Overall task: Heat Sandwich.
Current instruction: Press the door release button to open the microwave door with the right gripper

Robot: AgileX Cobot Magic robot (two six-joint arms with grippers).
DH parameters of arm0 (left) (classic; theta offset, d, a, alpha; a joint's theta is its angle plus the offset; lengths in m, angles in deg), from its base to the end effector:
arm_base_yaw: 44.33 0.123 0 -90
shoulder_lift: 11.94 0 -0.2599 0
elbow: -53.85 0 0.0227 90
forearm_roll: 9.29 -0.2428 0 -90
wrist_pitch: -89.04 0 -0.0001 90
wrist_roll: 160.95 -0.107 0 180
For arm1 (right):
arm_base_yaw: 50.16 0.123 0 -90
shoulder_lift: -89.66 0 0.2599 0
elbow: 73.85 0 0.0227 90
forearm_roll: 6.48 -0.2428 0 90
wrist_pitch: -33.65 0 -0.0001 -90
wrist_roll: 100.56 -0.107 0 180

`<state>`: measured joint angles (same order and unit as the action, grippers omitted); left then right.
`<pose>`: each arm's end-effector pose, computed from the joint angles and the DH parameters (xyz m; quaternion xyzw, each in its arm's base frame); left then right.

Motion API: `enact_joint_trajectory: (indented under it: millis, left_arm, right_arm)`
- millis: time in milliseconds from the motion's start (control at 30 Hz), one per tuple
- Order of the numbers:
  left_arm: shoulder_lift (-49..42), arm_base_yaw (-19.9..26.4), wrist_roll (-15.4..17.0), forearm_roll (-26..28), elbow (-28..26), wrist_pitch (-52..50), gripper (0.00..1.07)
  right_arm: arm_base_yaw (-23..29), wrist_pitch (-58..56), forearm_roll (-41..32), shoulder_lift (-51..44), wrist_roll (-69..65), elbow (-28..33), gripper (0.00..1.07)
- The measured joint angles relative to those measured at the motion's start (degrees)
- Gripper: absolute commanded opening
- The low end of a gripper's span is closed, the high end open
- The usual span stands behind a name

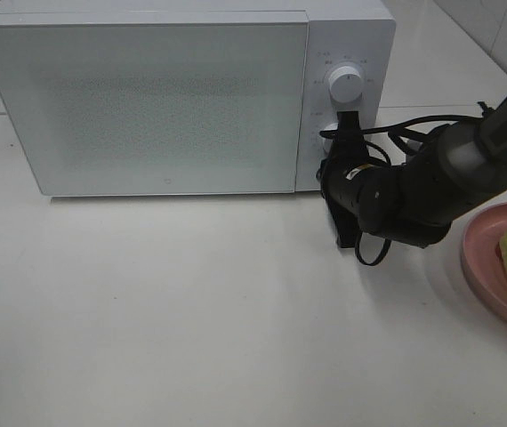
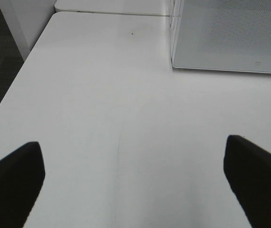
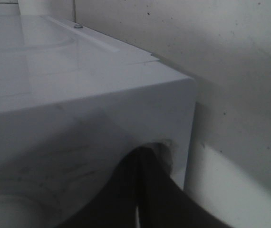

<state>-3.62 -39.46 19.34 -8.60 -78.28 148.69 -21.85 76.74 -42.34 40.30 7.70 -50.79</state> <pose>0.0282 0.0013 0.2679 -0.0380 0.8464 0.0152 0.5309 0.3592 0.1449 0.0687 0.5724 0.6141 0.3861 0.3824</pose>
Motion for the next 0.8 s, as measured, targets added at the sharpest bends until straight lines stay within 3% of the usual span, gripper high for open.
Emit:
enact_joint_trajectory:
  millis: [800]
  left_arm:
    - [0.0,0.0,0.0,0.0,0.0,0.0,0.97]
  right_arm:
    - [0.3,-1.9,-2.2,1.3,0.3,-1.7,0.0]
